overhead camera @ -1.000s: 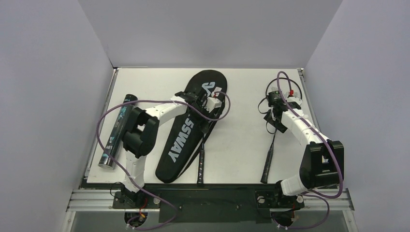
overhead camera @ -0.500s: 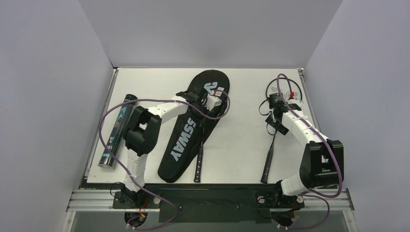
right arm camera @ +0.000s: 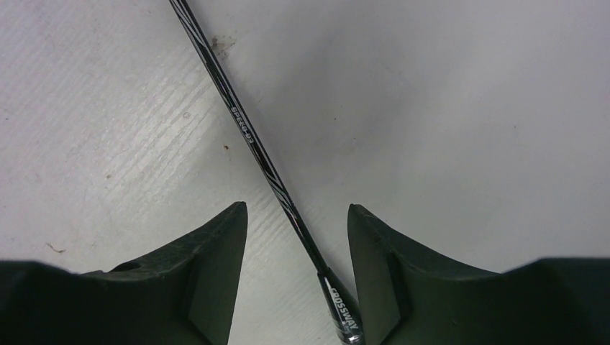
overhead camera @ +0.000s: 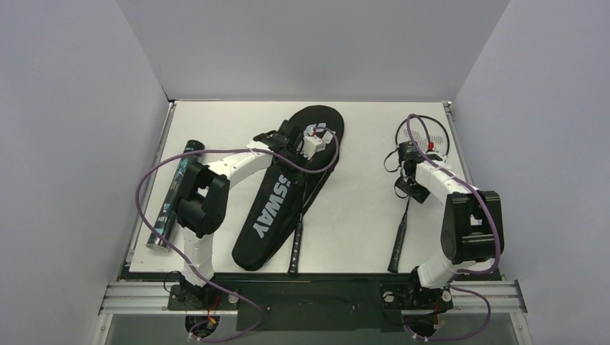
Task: Pack up the badminton gear
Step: Adjust the racket at the center of the board.
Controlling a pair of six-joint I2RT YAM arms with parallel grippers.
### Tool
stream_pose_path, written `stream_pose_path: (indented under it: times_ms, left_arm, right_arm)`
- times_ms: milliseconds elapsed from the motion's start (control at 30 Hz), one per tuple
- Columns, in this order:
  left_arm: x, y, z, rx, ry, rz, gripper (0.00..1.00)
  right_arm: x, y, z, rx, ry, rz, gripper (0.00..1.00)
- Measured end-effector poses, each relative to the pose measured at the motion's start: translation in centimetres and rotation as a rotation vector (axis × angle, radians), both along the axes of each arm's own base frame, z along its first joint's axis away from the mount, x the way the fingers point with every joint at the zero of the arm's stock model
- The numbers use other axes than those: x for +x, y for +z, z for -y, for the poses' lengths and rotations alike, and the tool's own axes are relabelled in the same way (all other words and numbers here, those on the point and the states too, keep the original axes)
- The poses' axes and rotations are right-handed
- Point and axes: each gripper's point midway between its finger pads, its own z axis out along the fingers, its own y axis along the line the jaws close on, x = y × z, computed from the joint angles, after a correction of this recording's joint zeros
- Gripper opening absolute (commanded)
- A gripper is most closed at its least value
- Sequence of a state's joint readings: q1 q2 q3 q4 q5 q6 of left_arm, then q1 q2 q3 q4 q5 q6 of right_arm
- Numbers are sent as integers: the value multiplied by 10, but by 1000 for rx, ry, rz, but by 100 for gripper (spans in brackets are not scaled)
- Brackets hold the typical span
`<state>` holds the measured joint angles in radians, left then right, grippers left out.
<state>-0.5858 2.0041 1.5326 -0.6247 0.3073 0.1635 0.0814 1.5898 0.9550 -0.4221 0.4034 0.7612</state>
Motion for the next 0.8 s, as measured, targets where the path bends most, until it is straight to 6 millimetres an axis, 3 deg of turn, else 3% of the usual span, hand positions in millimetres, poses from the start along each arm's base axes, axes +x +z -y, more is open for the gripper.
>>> stream_pose_path:
  times_ms: [267,600,800]
  left_arm:
    - [10,31,-12,-109,87,-22,0]
    - [10,25,-32,-131,149,-81,0]
    - [5,30,-31,-142,145,-82,0]
  right_arm:
    - [-5,-23,3,12,-10,-49,34]
    - [-3,-31,-4,48,0,-49,12]
    - [-3,-33,-6,57,11,-57,11]
